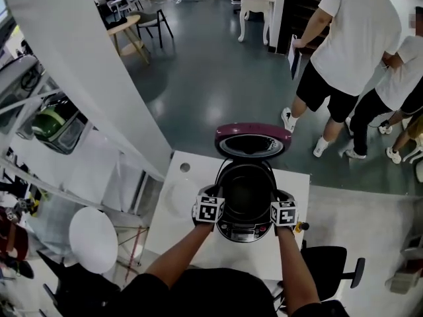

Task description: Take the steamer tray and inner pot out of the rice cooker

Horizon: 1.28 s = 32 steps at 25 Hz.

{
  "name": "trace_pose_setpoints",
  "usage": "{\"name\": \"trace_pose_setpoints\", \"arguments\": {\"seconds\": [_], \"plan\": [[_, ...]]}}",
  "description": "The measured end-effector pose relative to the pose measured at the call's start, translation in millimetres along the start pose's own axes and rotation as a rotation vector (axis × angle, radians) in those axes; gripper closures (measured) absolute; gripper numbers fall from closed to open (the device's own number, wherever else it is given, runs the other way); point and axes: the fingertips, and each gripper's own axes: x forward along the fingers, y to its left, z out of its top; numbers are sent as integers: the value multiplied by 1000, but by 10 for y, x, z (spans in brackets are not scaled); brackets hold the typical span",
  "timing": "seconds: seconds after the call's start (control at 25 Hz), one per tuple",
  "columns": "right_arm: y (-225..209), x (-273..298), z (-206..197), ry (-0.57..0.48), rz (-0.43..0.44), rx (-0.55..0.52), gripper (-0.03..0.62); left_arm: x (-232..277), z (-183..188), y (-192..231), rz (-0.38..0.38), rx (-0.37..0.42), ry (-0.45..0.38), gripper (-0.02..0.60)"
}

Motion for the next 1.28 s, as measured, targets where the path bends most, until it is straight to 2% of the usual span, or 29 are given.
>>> {"name": "trace_pose_setpoints", "arguments": {"seconds": [0.36,0.48,0.8,1.04,1.28], "plan": [[-61,-111,98,-44,15,65,557,-173,166,-72,-17,-61,-62,551],[-66,-192,159,-70,18,79,557,-308,280,-122,-19,-57,-95,552],[-29,-475,364,-128,24,45,557,-602,457,-240,6,-44,-174,554],[-1,-682,546,-209,61,62,560,-864,570,-302,37,-63,-238,554],[36,-865,736,-271,103,2,560,-1101,641,-374,76,-72,-285,554]]}}
